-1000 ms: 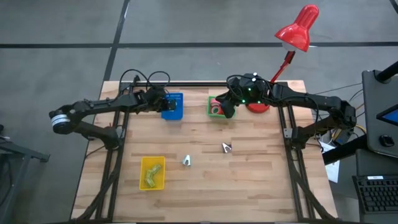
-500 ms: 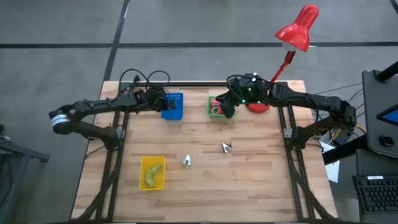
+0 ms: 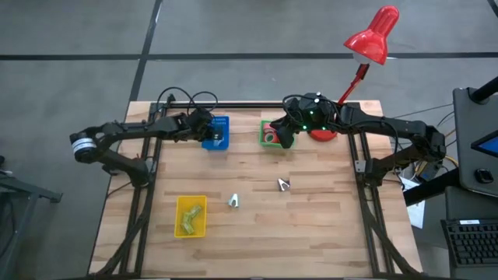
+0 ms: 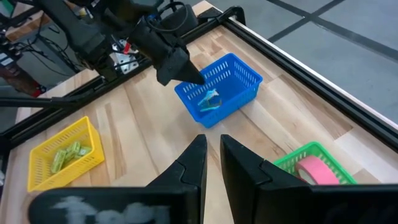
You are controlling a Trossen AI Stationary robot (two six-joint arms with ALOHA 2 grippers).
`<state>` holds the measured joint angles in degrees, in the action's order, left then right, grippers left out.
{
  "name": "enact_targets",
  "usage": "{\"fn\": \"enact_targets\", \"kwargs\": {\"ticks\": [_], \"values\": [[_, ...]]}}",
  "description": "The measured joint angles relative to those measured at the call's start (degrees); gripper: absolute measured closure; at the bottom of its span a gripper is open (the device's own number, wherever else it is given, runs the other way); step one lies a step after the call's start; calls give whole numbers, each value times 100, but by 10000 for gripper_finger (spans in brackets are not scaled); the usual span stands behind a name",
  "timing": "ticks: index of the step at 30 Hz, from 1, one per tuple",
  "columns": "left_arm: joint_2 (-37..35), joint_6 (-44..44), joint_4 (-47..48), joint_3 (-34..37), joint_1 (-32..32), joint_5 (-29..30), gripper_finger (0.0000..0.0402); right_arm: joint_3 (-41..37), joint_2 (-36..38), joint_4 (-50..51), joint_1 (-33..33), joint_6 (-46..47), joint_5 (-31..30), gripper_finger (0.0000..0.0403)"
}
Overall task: Pick and place Stapler, Stapler remover, tape
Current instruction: Put the sky blue staple remover into the blue basket
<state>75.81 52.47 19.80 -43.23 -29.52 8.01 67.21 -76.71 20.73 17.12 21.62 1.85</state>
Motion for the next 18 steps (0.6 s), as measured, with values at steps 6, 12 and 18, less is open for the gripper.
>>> {"fn": "enact_targets", "kwargs": {"ticks": [6, 12, 18], "values": [[-159, 49, -7, -223, 25, -871, 287, -1, 0, 0, 0, -3, 9, 360], [-313, -912, -81, -684, 752, -1870, 246, 0, 2, -4, 2, -41, 8, 360], [-307, 62, 496, -940, 1516, -2200, 191, -3, 2, 4, 2, -57, 9, 360]]}}
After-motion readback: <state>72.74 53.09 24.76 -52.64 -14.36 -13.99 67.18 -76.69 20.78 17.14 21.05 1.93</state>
